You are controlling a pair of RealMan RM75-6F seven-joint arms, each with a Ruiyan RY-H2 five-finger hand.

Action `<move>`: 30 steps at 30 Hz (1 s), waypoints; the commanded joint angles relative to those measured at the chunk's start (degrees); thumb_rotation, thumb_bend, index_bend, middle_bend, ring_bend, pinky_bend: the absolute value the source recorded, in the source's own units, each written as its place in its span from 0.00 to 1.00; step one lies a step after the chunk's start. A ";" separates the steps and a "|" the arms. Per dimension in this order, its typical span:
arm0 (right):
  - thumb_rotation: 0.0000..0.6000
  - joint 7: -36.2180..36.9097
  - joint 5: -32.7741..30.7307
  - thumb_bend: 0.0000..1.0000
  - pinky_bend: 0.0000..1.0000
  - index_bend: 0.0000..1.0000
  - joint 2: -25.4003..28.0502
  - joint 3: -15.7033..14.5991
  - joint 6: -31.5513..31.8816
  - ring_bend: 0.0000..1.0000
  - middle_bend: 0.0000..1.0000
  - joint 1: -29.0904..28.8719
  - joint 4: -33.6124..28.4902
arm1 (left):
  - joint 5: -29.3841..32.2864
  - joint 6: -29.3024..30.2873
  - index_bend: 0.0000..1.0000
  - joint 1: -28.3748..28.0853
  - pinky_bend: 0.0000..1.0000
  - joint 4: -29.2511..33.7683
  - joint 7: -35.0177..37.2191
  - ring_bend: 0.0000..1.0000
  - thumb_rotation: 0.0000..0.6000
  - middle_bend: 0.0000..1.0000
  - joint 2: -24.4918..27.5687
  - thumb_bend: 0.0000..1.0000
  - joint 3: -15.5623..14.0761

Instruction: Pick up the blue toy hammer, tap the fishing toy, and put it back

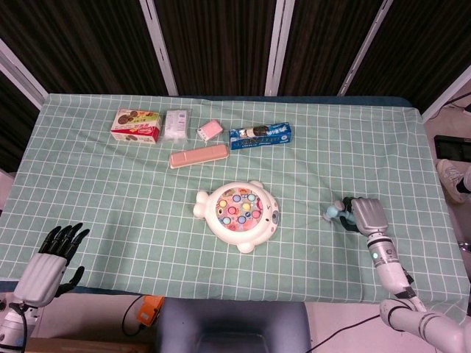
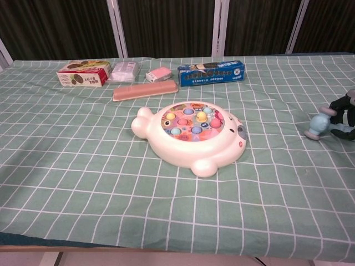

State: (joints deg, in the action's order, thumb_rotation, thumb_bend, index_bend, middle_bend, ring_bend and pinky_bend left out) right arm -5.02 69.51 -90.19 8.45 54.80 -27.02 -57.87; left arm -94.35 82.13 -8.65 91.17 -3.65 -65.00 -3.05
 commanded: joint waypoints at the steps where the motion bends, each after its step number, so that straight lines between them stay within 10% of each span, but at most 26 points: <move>1: 1.00 0.06 0.18 0.54 0.71 0.94 -0.14 0.06 0.35 0.69 0.68 0.04 0.02 | -0.01 -0.01 0.00 -0.01 0.05 -0.02 0.06 0.00 1.00 0.00 0.02 0.42 -0.01; 30: 1.00 3.66 2.68 0.58 0.72 0.96 -0.23 0.26 1.79 0.71 0.69 0.05 1.48 | -0.09 -0.05 0.00 -0.03 0.05 0.02 0.23 0.00 1.00 0.00 0.11 0.42 -0.02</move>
State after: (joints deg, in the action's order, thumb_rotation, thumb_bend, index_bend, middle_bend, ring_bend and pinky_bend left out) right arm -1.49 72.03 -90.70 8.61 56.29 -27.04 -56.05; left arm -94.44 82.09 -8.67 91.20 -3.42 -64.89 -3.07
